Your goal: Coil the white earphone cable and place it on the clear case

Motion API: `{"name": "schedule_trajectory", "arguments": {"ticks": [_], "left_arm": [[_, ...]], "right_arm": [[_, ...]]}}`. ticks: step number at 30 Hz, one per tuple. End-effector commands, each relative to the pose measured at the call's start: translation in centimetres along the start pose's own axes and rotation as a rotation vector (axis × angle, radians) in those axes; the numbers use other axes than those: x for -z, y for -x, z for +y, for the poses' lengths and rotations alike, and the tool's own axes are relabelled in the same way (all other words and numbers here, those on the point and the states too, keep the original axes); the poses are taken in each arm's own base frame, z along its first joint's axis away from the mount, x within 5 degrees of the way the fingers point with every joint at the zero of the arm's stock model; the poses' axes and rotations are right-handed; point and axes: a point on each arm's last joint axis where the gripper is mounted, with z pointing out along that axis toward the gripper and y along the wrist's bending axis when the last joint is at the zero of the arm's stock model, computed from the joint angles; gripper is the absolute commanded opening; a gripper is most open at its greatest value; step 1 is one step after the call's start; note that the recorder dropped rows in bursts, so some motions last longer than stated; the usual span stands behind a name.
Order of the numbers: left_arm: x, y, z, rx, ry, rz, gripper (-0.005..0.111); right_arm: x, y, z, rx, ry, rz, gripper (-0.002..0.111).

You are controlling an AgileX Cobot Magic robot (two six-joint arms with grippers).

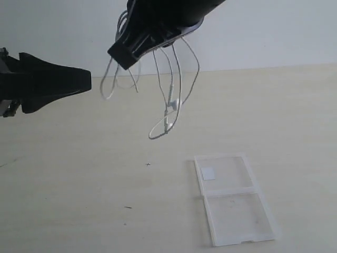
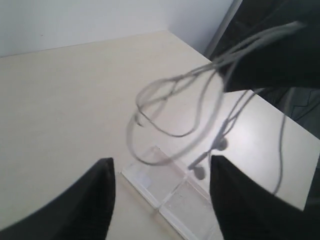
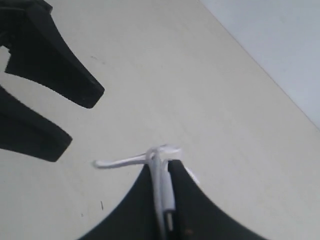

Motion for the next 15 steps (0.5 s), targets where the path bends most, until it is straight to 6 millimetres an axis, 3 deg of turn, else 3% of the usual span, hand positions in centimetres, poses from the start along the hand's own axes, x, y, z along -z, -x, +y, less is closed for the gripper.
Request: {"name": "schedule_trajectory", "arguments": {"ticks": [1,8,10,11,13,15], "left_arm": [[0.0,-0.1,-0.1,0.011,-0.023,-0.001,0.056],[0.0,-0.4,0.1,-0.036,0.001,0.032,0.054],[0.0,-0.5,0.2,-0.05,0.008,0.041,0.039],[0.0,-0.6,0.2,-0.049,0.008,0.043,0.022],[0.0,-0.5,0.2,-0.052,0.017,0.04,0.0],[0.0,-0.6,0.5,-0.049,0.041,0.036,0.0]], "right_arm": [[-2.6,-0.5,-0.4,0.002,-0.008,0.052,0.0],[-5.0,-2.6,-2.4,0.018,-0.206,0.271,0.0],[-4.7,-3.8,-3.1,-0.039,-0.255,0.392,0.0],[-4.4,-4.7,-3.9,-0.13,-0.278,0.453,0.0],[-3.6,-6.3,-5.8,-0.306,-0.339,0.535,0.0],[-3.0,-7.9,-7.2,-0.491,-0.374,0.588,0.0]]}}
